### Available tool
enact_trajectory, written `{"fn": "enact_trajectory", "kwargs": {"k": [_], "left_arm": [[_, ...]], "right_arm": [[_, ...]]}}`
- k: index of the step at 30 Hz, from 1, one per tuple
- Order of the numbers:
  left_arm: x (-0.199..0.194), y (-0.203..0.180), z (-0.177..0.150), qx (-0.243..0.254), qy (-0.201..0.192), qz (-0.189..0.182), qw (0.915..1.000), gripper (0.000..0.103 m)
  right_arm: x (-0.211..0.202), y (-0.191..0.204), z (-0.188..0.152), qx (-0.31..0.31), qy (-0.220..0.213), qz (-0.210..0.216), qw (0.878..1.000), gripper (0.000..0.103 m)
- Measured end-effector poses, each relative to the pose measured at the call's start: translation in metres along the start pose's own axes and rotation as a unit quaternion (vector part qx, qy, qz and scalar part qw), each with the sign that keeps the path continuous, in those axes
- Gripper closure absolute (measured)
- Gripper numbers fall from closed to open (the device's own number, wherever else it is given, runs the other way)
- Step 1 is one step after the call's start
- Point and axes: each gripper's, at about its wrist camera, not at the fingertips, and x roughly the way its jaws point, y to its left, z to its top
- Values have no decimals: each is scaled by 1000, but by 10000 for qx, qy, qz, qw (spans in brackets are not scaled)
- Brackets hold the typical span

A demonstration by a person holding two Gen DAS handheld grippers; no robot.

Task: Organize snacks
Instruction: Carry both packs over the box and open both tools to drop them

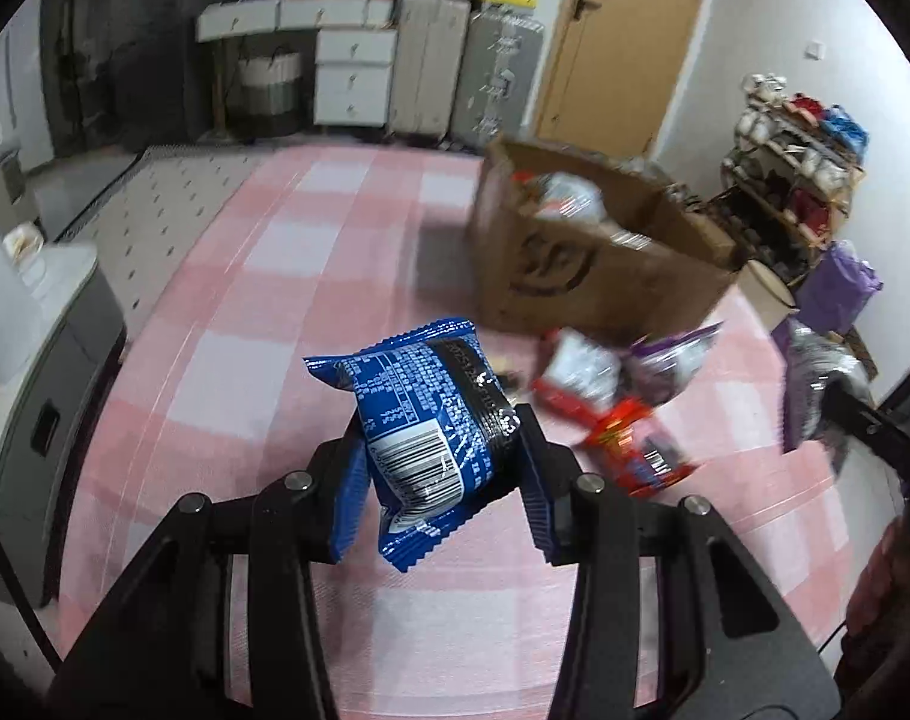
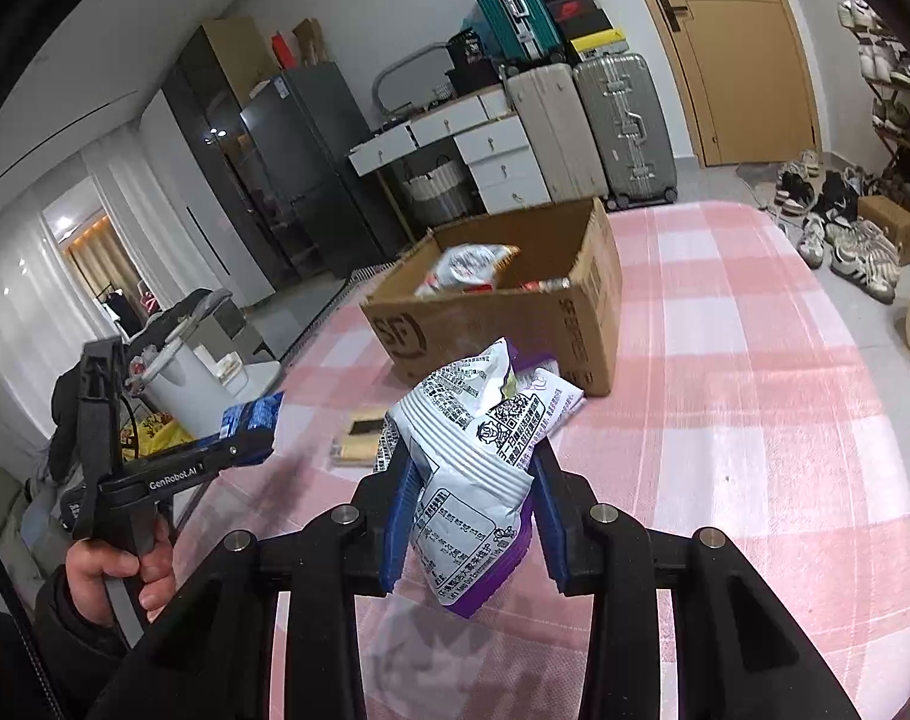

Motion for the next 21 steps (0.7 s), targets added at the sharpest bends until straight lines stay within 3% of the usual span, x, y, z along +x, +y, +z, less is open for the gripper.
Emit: {"fn": "enact_trajectory", "kwargs": {"k": [11,21], "left_arm": [[-32,-63,46,623,-413,-477,9961,62],[-56,-92,104,739,-765,-721,9917,62]], "right_arm": [[-19,20,30,-246,-269,39,9993,67],[-27,43,81,-811,-613,-16,9948,67]]}}
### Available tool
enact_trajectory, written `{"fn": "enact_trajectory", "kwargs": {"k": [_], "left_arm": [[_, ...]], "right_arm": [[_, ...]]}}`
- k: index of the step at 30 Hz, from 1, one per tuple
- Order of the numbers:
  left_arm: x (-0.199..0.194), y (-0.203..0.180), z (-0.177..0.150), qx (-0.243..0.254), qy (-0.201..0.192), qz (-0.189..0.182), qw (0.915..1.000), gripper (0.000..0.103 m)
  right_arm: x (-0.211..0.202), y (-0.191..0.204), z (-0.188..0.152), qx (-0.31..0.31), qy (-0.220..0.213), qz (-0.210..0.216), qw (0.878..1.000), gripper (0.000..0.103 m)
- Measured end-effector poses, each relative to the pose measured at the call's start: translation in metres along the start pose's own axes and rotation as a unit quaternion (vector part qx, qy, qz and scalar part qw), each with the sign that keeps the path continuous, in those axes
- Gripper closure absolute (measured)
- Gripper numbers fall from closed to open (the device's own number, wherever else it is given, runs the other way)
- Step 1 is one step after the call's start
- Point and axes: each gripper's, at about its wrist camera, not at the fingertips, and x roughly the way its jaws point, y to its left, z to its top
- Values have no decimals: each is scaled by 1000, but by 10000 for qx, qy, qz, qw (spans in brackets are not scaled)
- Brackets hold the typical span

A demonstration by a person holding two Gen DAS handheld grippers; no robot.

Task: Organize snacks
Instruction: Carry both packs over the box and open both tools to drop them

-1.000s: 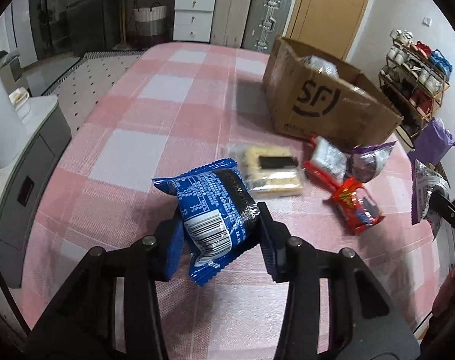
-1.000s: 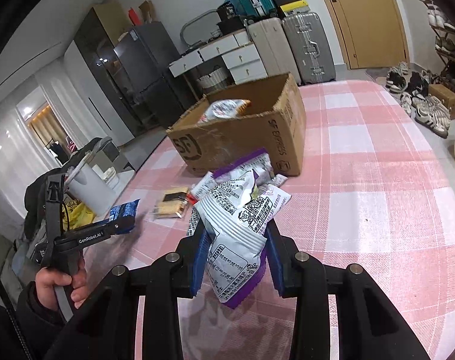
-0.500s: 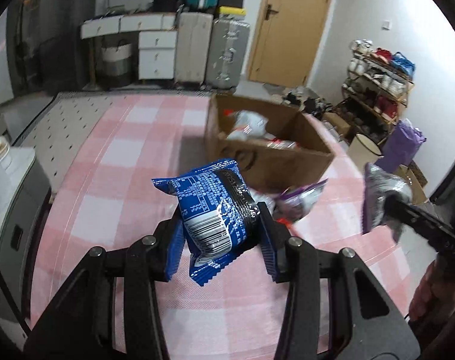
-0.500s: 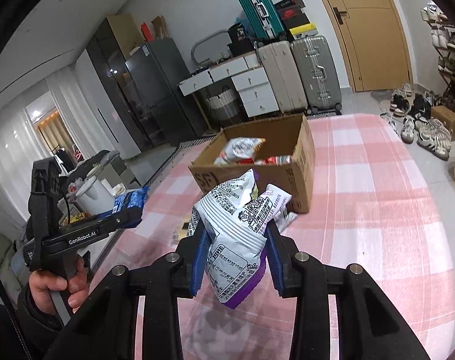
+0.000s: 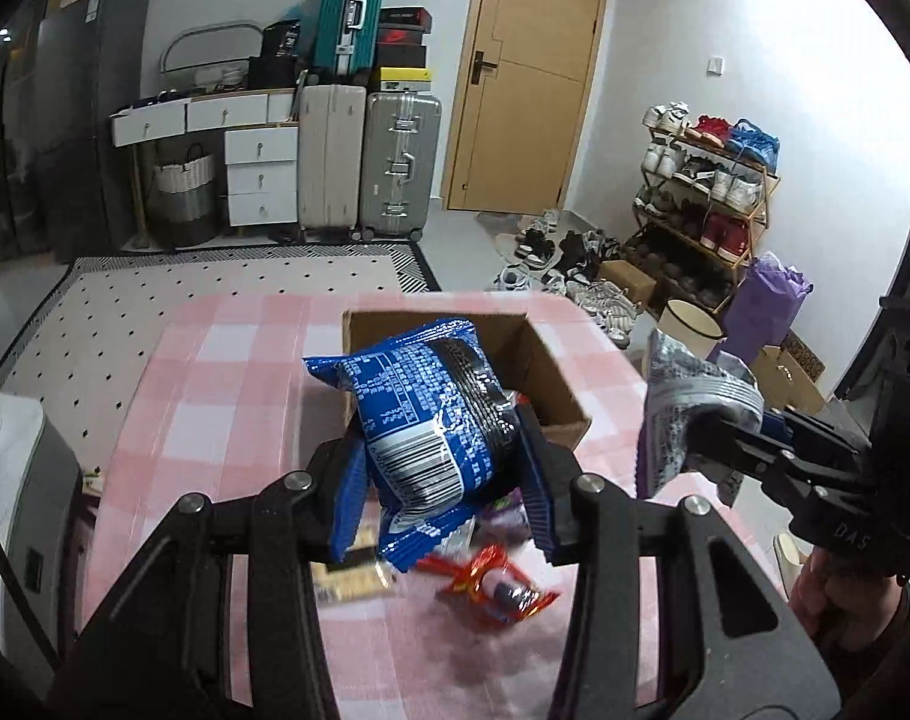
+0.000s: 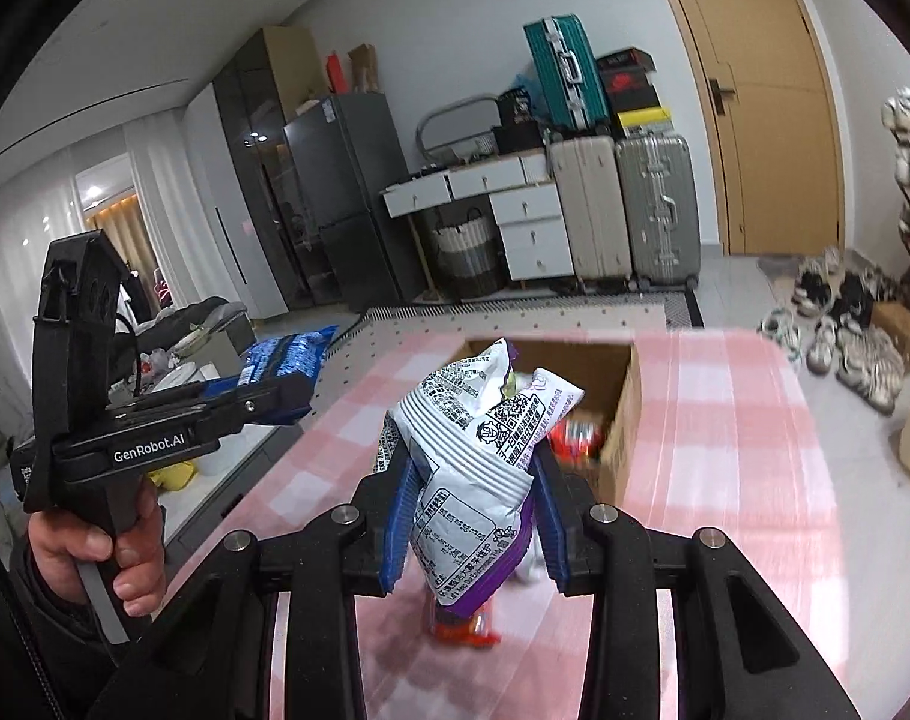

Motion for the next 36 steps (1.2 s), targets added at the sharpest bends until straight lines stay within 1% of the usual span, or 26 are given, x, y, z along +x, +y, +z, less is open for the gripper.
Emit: {"fn": "enact_trajectory", "kwargs": {"k": [3,7,11,13,16,19,23,26,31,34,36], "left_arm": [[-2,-4,16,-72,-37,-125,9999,62],[-2,-12,36,21,-84,-162,9998,62],[6,-13,53,25,-45,-179,9998,62],[12,-13,62,-6,-17,-250,9997,62],[24,-6,74,-97,-115,-401,9991,62],[41,-2,85,-148,-67,-460,9988,62],[65,3,96,-134,21,-430,9990,62],[89,11,102,-122,84,-541,9984,62],[141,29,105,-312,459,-694,9960,62],[169,36,100,-321,676,-726,9946,62],[186,38,95,-316,824,-780,9930,62]], "right_arm": [[3,1,19,-129,-95,21,9999,67],[12,-4,38,-141,-137,19,9998,67],[25,-6,56,-222,-116,5,9997,67],[31,-6,66,-267,-120,6,9996,67],[43,-8,79,-351,-130,29,9993,67],[56,-15,91,-397,-134,-113,9991,67],[77,-24,101,-337,-42,-79,9994,67],[93,-30,105,-301,36,-58,9995,67],[120,-37,108,-280,178,-99,9994,67],[142,-39,106,-451,344,-391,9976,67],[160,-44,101,-452,561,-426,9965,67]]}}
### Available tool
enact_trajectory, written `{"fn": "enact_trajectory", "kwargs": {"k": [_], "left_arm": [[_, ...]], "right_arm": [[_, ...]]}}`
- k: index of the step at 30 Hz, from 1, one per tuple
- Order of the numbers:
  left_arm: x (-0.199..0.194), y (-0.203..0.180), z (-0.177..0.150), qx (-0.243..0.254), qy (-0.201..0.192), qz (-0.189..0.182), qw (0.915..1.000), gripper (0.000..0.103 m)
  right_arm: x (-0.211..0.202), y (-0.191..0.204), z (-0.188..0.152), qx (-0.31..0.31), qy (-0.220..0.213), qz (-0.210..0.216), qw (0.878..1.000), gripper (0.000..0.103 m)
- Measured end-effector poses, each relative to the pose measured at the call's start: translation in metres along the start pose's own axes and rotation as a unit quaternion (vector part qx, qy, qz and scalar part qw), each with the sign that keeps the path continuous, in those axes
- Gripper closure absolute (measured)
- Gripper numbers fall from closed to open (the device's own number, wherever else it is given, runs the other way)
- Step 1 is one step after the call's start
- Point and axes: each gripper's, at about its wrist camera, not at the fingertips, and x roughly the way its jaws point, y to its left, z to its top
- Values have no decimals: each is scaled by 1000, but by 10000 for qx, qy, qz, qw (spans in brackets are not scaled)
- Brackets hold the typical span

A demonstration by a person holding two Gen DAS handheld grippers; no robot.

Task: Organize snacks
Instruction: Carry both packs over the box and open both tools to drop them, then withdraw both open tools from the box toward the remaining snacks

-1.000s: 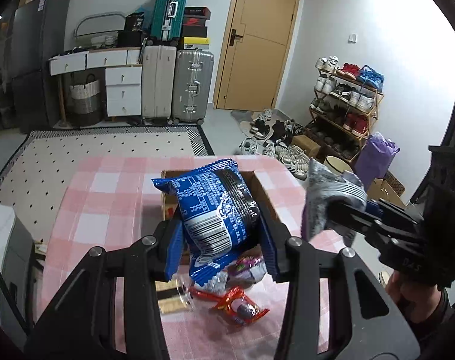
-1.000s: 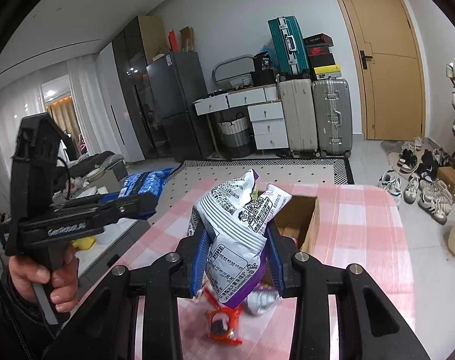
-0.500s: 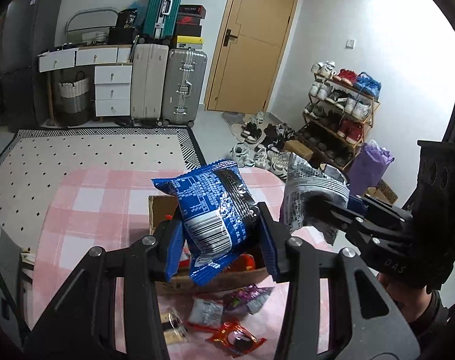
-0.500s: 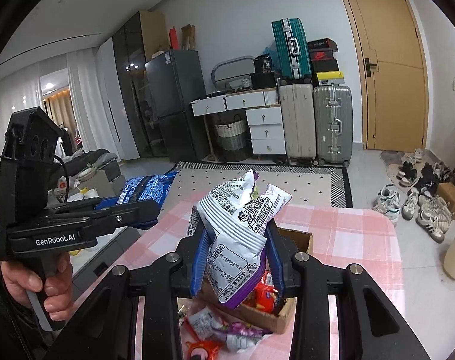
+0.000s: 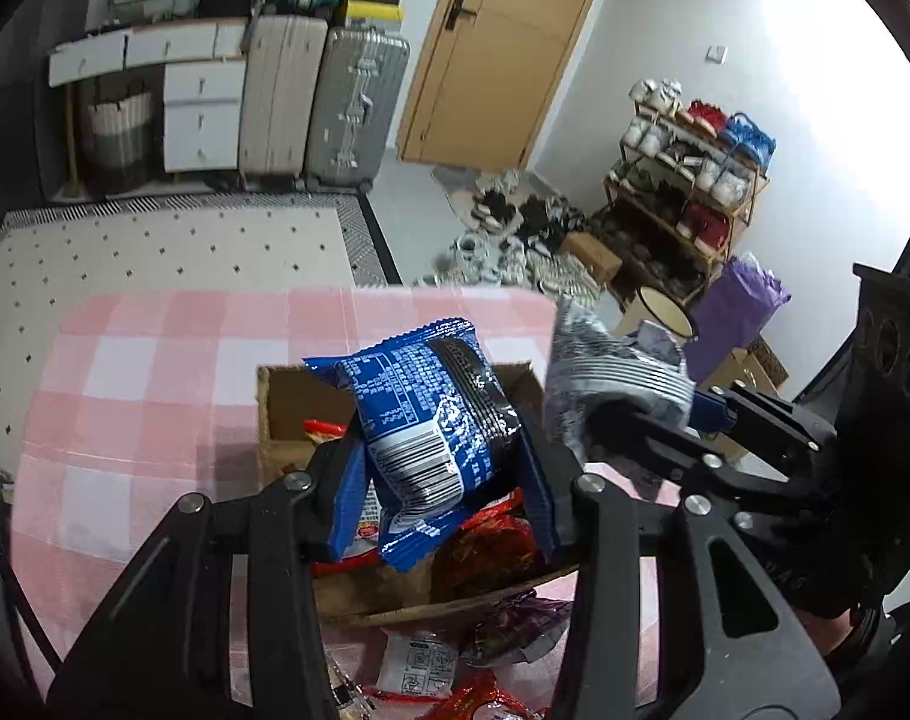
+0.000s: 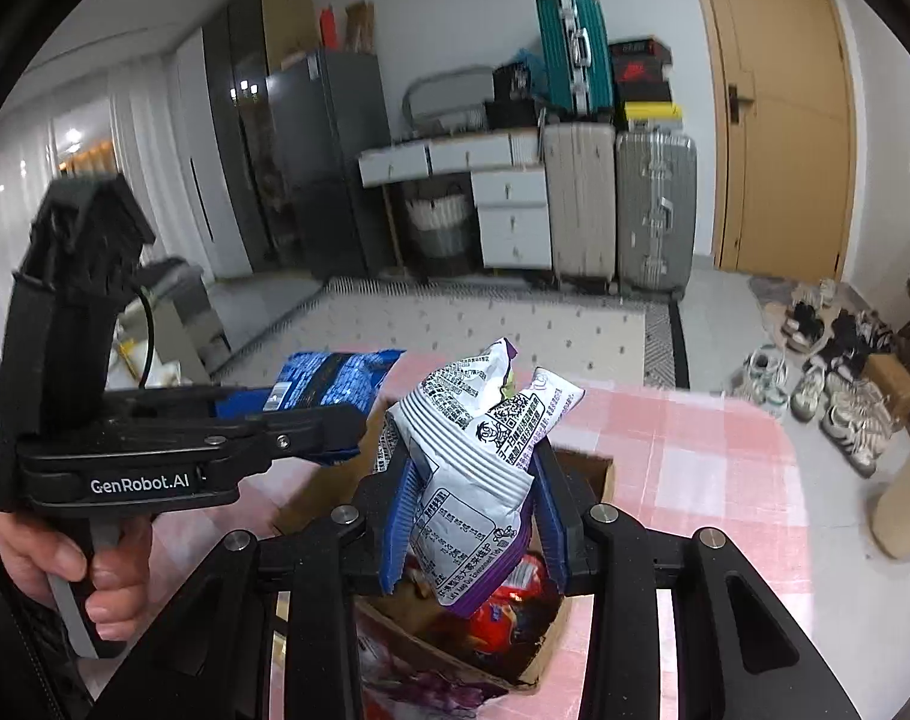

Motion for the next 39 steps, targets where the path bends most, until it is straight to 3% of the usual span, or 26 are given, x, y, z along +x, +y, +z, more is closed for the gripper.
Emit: {"fn": "enact_trajectory", "kwargs": {"k": [8,10,12,13,14,15,28,39], "left_arm": [[50,14,-10,-49,223,100,9997,62],[57,16,-9,-93,250,89,9996,61],[60,18,-7,-118,258,160,9995,46],[61,19,-7,-129,259,216,9993,39],[60,20,-7,-160,243,261,9992,24],[56,21,-7,-184,218,290,9992,20],[-14,27,-21,-269,-207,469,9983,20],[-80,-3,-34,-32,-627,544,9965,17]], "right_arm": [[31,-15,-13,133,174,-26,9998,67],[34,-15,-15,127,202,-34,9997,62],[36,-16,-16,113,199,-40,9997,41],[33,-15,-17,112,152,-57,9998,36],[30,-17,-18,115,92,-81,9999,25],[27,-18,-18,126,37,-101,9999,21],[-42,-20,-14,227,-575,-224,9978,21],[-98,15,-12,-187,-918,-223,9954,9]]}}
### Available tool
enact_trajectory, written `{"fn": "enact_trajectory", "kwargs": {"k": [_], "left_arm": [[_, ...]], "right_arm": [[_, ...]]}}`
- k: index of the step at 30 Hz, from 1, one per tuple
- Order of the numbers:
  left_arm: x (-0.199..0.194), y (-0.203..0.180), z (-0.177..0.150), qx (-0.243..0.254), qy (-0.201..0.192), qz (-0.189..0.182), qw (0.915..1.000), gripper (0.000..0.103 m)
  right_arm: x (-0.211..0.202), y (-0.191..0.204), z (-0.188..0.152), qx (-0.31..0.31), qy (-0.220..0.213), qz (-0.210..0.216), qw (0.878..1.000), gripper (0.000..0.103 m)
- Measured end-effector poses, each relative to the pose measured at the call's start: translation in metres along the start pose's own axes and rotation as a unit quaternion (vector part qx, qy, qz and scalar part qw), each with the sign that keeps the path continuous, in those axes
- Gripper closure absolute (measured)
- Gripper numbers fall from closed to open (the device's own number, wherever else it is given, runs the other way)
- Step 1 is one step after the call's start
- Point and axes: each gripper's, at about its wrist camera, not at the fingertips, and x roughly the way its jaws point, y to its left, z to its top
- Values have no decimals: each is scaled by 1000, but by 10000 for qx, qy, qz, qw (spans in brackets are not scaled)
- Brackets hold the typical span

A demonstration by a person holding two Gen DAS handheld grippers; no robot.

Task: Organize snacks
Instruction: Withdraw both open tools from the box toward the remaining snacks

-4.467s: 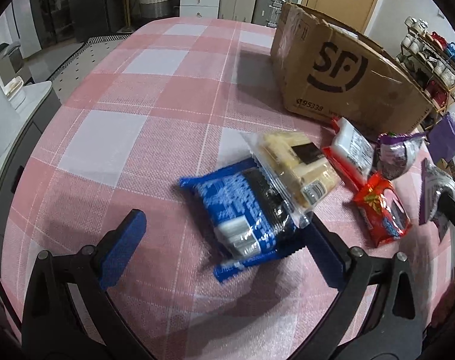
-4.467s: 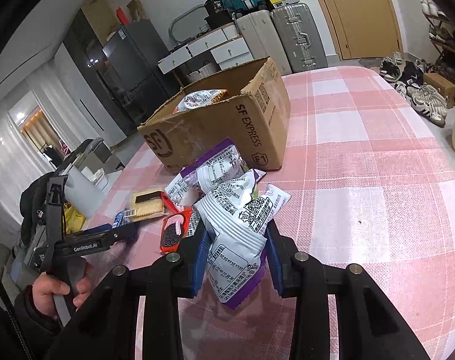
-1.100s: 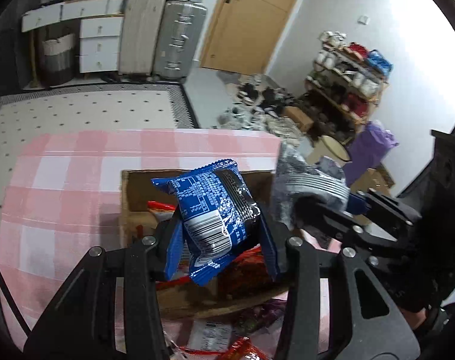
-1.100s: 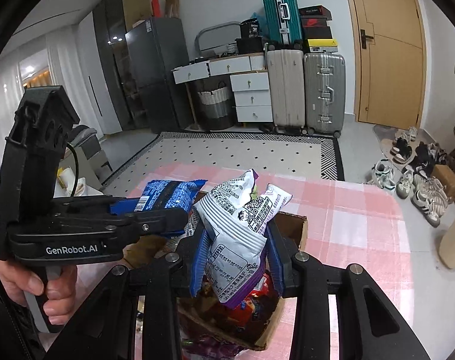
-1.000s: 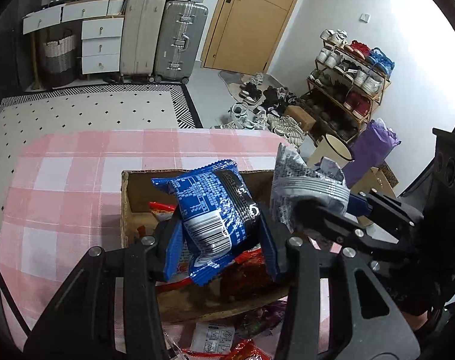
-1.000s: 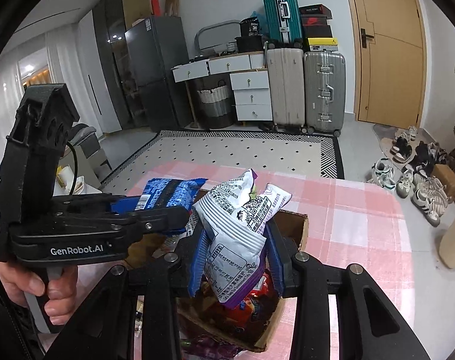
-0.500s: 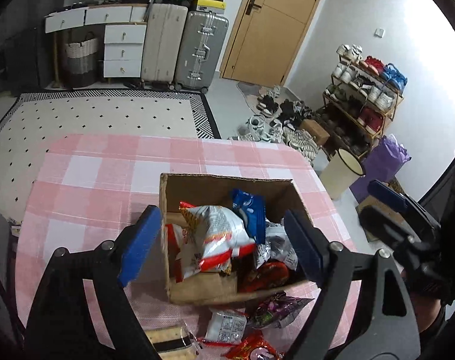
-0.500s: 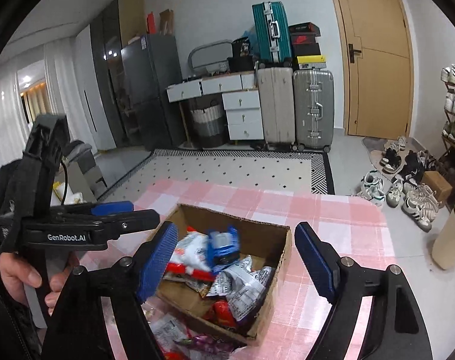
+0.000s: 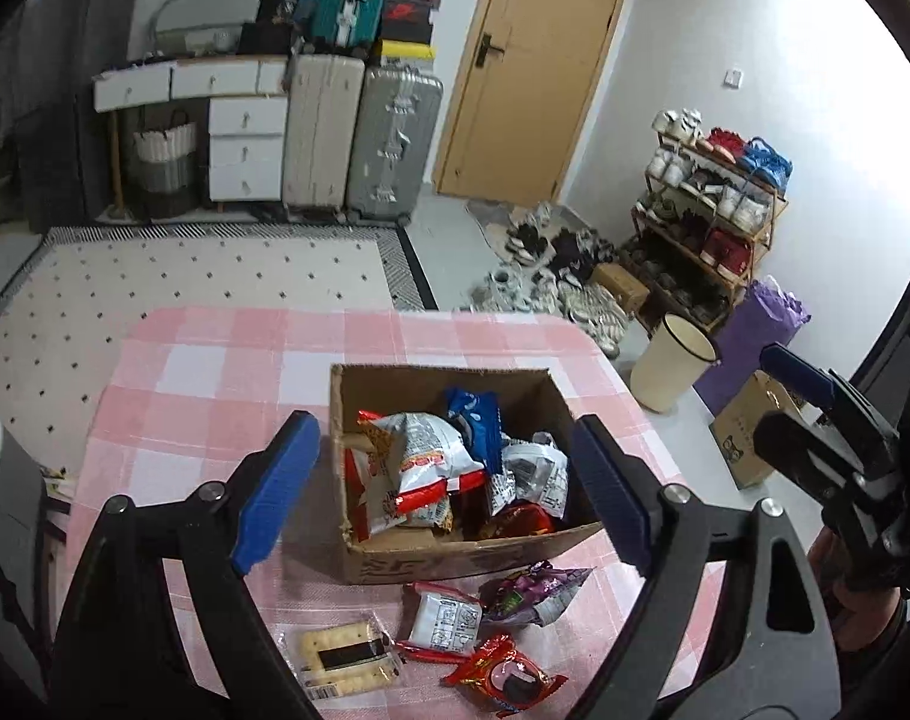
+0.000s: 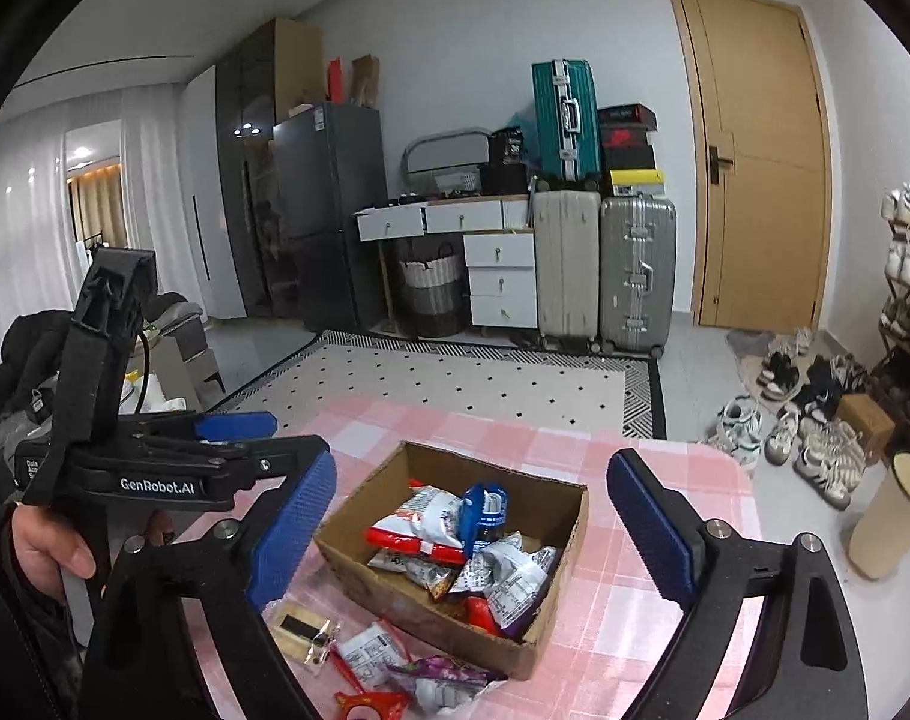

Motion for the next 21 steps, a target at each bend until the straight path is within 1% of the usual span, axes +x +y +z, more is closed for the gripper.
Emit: {"fn": "enact_trajectory", "kwargs": {"k": [2,8,10,12,14,16,21], "left_arm": [[-13,-3,-2,14,-59,37,10000,16],[-49,-12,-12,92,-168,275,9994,13],[-61,-14,-17,135,-247,316,9991,8],[-76,-19,-23,247,-420,438,9978,2],[-90,-26,-31,389,-574,546,9961,2],[-104,-31,-40,473,-649,555,9952,2],[-139,-41,-61,511,-850,598,9933,1]], "right_arm": [[-9,6,0,-11,-50,13,10000,8],[-35,20,-2,-8,-188,80,9998,3],[-45,26,-3,-29,-244,110,9996,2],[-54,31,-7,11,-295,166,9994,1],[-63,35,-12,87,-329,187,9992,1],[-70,40,-17,109,-335,191,9992,1],[-90,49,-29,179,-386,191,9989,1]]}}
